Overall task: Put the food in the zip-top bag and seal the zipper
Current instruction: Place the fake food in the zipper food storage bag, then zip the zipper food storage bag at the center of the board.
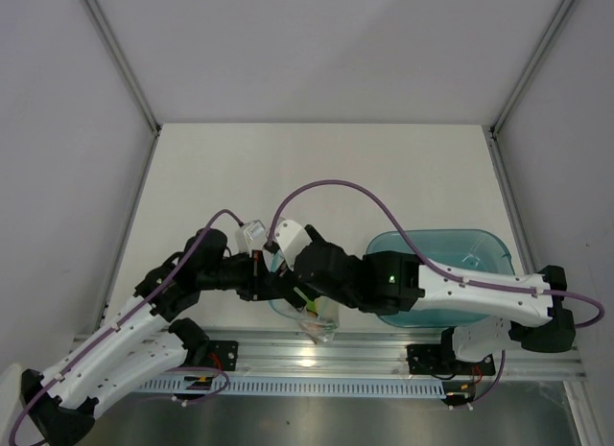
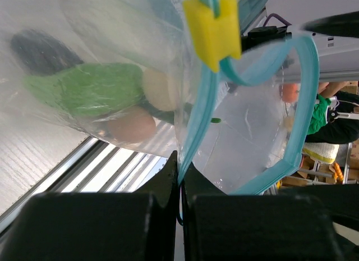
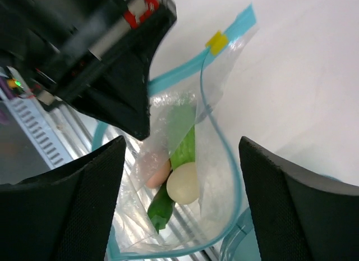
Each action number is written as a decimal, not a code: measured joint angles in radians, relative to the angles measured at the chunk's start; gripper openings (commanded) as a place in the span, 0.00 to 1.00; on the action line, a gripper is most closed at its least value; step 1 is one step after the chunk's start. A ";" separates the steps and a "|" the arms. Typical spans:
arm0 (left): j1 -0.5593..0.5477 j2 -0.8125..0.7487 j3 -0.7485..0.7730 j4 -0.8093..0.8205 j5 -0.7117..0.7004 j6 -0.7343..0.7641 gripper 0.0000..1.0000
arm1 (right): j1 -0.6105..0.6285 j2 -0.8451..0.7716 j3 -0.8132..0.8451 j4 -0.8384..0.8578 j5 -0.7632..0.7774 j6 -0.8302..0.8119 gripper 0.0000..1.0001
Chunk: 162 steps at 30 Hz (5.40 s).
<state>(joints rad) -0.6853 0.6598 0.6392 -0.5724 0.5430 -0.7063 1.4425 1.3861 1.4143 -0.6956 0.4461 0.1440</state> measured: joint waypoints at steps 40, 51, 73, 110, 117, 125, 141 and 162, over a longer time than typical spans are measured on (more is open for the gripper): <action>0.000 -0.046 0.105 -0.066 -0.015 -0.002 0.26 | -0.225 -0.264 -0.333 0.238 -0.595 0.301 0.00; 0.000 -0.084 0.101 -0.044 -0.014 -0.020 0.54 | -0.207 -0.244 -0.333 0.274 -0.571 0.311 0.00; 0.000 -0.085 0.043 0.038 -0.098 -0.204 0.53 | -0.084 -0.164 -0.303 0.284 -0.435 0.299 0.00; 0.000 0.022 0.127 -0.111 -0.080 0.047 0.01 | -0.142 -0.294 -0.224 0.182 -0.324 0.241 0.57; 0.000 0.034 0.190 -0.157 0.011 0.145 0.01 | -0.307 -0.389 -0.249 0.180 -0.480 0.192 0.53; 0.000 -0.011 0.237 -0.169 0.193 0.219 0.01 | -0.326 -0.372 -0.260 0.180 -0.683 0.110 0.53; 0.000 -0.098 0.240 -0.104 0.486 0.233 0.01 | -0.328 -0.335 -0.210 0.233 -1.012 -0.059 0.53; 0.000 -0.127 0.240 -0.093 0.564 0.226 0.01 | -0.446 -0.050 0.067 0.236 -1.380 -0.220 0.54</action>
<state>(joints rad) -0.6853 0.5323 0.8795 -0.6659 1.1072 -0.4801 0.9970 1.3365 1.4815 -0.4595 -0.9337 -0.0757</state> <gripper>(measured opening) 0.005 0.563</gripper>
